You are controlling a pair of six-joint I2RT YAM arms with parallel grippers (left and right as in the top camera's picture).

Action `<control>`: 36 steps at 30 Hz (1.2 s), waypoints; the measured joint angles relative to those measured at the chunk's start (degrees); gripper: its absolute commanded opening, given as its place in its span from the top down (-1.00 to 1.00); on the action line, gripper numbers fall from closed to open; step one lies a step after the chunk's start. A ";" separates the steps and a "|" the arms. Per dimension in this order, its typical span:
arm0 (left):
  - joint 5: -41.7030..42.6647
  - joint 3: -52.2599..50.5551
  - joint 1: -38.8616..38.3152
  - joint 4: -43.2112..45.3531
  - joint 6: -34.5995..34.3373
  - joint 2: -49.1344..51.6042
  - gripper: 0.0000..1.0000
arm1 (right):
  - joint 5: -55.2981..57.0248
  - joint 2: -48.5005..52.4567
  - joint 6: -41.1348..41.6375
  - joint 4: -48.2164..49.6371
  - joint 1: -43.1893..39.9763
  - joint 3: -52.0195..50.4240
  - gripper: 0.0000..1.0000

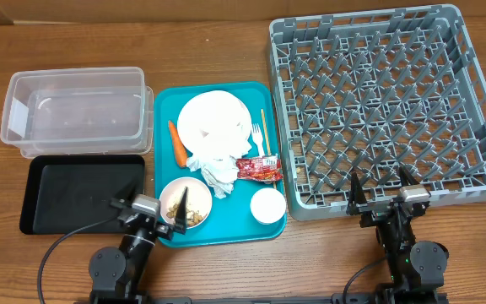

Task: Sort waste into correct bins and load items into the dishwasher

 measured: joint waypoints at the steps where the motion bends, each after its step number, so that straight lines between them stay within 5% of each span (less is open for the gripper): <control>1: 1.77 0.00 0.00 0.22 0.00 0.00 -0.99 | 0.00 0.00 0.00 0.04 0.00 0.00 -1.00; 10: 13.07 0.59 0.00 4.48 -1.49 0.00 -0.99 | 0.00 0.00 0.02 0.02 0.00 0.00 -1.00; 21: 12.55 21.40 0.00 -11.08 -5.92 4.26 -1.00 | 0.00 0.00 0.00 0.02 0.00 0.00 -1.00; 33: 12.11 64.04 -0.02 -45.29 -8.09 40.11 -1.00 | 0.00 0.00 -0.04 0.02 0.00 0.00 -1.00; 36: 14.88 71.73 -0.02 -47.89 -8.63 48.22 -1.00 | 0.00 0.00 -0.04 0.00 0.00 0.00 -1.00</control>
